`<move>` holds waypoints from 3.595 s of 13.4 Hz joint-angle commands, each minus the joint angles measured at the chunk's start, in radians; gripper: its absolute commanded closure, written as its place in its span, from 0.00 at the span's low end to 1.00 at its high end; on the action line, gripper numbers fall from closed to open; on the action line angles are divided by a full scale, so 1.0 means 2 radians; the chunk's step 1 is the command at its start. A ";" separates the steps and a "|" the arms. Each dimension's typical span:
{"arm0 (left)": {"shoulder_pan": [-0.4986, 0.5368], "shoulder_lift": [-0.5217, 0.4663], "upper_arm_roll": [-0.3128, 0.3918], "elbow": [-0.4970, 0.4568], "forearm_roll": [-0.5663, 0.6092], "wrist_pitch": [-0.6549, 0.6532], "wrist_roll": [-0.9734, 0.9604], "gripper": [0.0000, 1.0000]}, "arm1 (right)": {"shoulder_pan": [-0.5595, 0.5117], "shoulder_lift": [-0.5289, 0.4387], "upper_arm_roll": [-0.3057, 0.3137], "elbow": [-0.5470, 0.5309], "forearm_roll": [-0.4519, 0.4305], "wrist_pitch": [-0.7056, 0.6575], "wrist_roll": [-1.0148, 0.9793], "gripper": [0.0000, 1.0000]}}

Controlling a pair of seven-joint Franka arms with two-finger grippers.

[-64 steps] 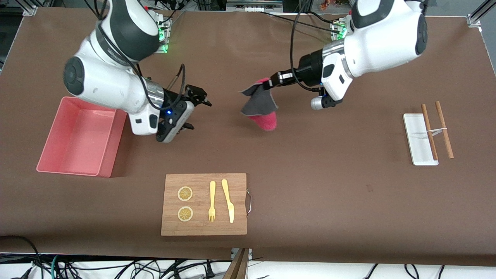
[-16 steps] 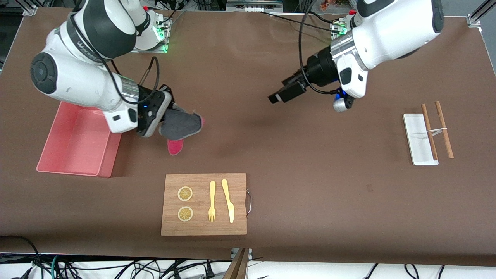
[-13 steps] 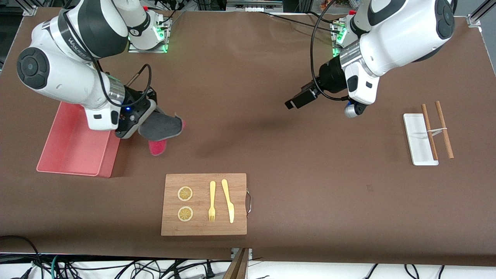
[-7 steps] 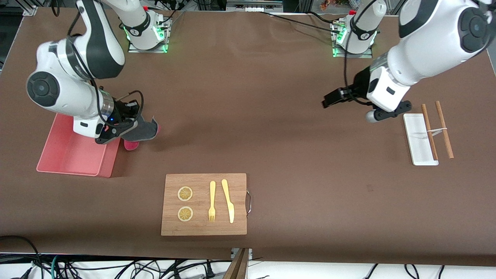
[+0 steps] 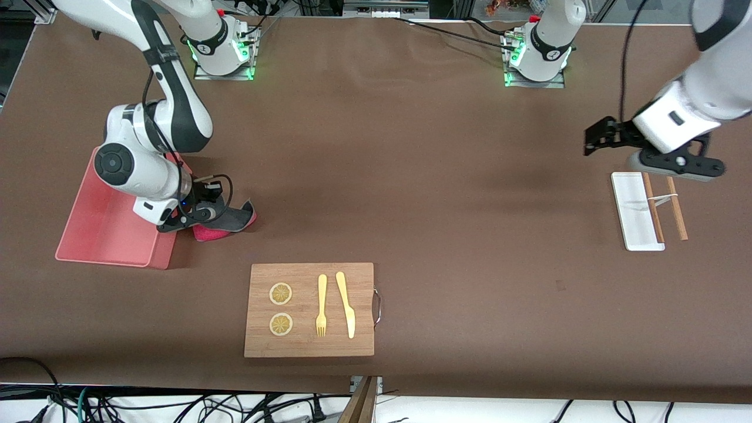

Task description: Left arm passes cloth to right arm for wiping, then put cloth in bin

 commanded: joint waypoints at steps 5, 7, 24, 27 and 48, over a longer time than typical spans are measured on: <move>-0.015 -0.002 0.016 0.015 0.050 -0.006 0.025 0.00 | 0.072 0.079 0.021 0.047 0.000 0.049 0.190 1.00; -0.010 0.000 0.027 0.015 0.048 -0.006 0.027 0.00 | 0.114 0.095 0.021 0.073 0.002 0.048 0.257 1.00; -0.010 0.003 0.012 0.024 0.040 -0.007 -0.018 0.00 | 0.126 0.119 0.048 0.130 0.110 0.001 0.434 1.00; -0.012 0.004 0.011 0.024 0.043 -0.007 -0.019 0.00 | 0.065 0.098 0.048 0.095 0.110 0.002 0.327 1.00; -0.013 0.004 0.009 0.023 0.044 -0.011 -0.034 0.00 | -0.112 -0.140 -0.032 0.043 -0.097 -0.206 -0.043 1.00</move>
